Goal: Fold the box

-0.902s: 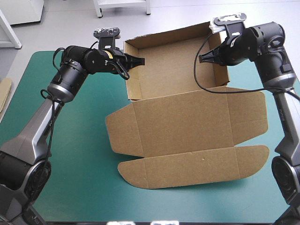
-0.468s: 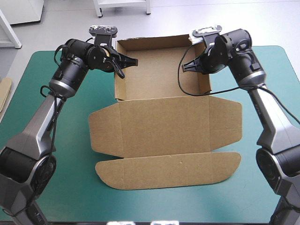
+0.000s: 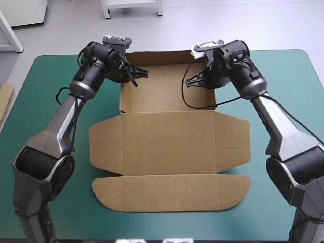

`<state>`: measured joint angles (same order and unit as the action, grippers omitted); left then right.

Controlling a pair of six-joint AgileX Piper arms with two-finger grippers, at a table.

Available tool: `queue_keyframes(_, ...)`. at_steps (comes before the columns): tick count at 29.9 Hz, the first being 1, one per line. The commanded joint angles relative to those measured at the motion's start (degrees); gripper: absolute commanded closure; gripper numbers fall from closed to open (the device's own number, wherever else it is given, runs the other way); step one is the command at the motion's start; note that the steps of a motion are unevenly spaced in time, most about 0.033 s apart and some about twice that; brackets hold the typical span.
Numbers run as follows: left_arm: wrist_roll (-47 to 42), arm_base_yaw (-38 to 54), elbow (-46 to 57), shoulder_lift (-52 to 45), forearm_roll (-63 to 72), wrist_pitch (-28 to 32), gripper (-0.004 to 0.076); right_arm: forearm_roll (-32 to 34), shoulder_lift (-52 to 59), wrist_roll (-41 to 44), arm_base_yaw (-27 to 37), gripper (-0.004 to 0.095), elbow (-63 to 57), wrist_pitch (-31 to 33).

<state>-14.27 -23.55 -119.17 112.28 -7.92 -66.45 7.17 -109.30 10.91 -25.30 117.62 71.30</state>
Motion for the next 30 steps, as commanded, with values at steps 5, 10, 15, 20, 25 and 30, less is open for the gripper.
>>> queue_keyframes(5,1.5,-1.1,-2.3,-0.9,4.0,2.7,0.0732,-5.1,2.8,-2.0,-1.4,0.0907,-4.3,0.1)
queue_keyframes(10,1.5,-1.1,-2.3,0.4,4.5,1.2,0.0732,-5.7,2.8,-1.6,-1.4,0.0907,-5.1,0.1)
queue_keyframes(15,1.9,-1.1,-2.3,1.6,5.7,-1.4,0.0732,-6.5,2.8,-1.5,-1.4,0.0907,-5.1,0.1)
queue_keyframes(20,3.0,-1.1,-2.3,1.7,6.3,-3.0,0.0732,-6.8,2.7,-0.9,-1.4,0.0907,-5.1,0.1)
queue_keyframes(25,3.0,-1.1,-2.3,2.3,6.3,-3.9,0.0732,-7.2,1.2,-0.7,-1.4,0.0907,-5.1,0.1)
queue_keyframes(30,3.0,-1.1,-2.3,4.4,6.5,-7.4,0.0732,-7.2,-1.2,-0.7,-1.4,0.0907,-5.1,0.1)
